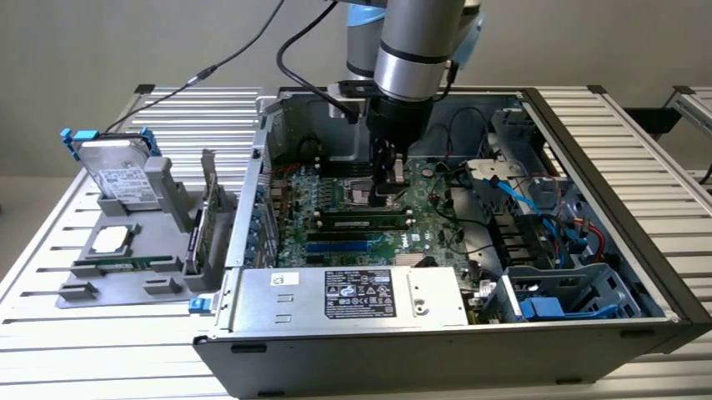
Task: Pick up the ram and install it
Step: 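Press down the ram until it locks into place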
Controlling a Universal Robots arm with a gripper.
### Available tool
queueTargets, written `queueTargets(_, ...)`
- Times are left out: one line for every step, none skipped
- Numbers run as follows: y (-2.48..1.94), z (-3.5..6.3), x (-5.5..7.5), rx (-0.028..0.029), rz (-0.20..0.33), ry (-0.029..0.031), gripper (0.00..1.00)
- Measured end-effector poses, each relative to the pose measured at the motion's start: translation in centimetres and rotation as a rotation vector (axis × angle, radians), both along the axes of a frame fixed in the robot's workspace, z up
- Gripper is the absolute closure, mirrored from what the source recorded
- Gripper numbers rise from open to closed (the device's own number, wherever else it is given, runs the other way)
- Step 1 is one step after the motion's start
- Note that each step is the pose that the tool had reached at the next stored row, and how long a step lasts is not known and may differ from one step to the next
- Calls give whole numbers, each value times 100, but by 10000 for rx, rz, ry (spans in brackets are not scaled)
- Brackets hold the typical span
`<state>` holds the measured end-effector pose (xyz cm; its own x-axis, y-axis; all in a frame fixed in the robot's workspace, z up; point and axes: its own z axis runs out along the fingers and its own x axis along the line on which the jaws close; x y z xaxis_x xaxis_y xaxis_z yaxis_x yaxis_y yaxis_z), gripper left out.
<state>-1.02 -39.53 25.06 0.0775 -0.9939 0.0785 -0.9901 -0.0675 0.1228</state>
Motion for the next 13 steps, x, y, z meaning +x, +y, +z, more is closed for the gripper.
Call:
queueTargets(0, 0, 4, 0, 0, -1, 90)
queueTargets(0, 0, 5, 2, 0, -5, 90)
queueTargets(0, 0, 5, 1, -1, -17, 90)
queueTargets(0, 0, 5, 1, -1, -19, 90)
queueTargets(0, 0, 5, 2, 0, -19, 90)
queueTargets(0, 0, 5, 2, 0, -19, 90)
queueTargets(0, 0, 5, 2, 0, -19, 90)
queueTargets(0, 0, 5, 1, 0, -19, 90)
queueTargets(0, 0, 5, 2, 0, -19, 90)
queueTargets(0, 0, 5, 2, 0, -20, 90)
queueTargets(0, 0, 5, 2, 0, -20, 90)
queueTargets(0, 0, 5, 2, 0, -20, 90)
queueTargets(0, 0, 5, 2, -1, -19, 90)
